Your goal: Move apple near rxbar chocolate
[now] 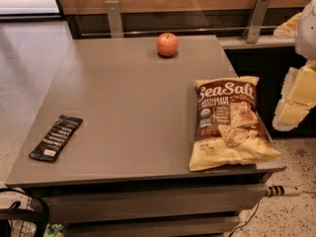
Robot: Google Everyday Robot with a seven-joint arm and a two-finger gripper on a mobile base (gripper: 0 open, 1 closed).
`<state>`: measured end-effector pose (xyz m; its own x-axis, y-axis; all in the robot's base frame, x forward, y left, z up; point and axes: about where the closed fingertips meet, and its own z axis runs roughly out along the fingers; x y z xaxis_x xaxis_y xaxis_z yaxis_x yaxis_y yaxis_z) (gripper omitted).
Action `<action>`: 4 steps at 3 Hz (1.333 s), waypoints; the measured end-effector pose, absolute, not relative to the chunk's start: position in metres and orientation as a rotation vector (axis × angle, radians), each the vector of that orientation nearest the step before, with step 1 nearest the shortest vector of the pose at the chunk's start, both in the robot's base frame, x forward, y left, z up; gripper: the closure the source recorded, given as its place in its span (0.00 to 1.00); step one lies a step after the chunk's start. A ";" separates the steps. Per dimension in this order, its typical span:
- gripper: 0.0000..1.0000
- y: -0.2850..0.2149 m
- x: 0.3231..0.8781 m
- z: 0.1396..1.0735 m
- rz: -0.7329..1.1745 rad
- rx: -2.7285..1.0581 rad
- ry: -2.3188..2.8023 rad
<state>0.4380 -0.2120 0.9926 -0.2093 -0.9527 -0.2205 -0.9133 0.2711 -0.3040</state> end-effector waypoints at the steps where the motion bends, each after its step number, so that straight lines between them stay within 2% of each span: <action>1: 0.00 -0.212 0.438 0.993 -0.151 -1.696 2.188; 2: 0.00 -0.212 0.453 0.998 -0.138 -1.687 2.180; 4: 0.00 -0.181 0.552 1.004 0.019 -1.520 2.080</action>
Offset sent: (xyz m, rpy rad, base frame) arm 0.0661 -0.0025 0.0164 0.0646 0.0006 0.0031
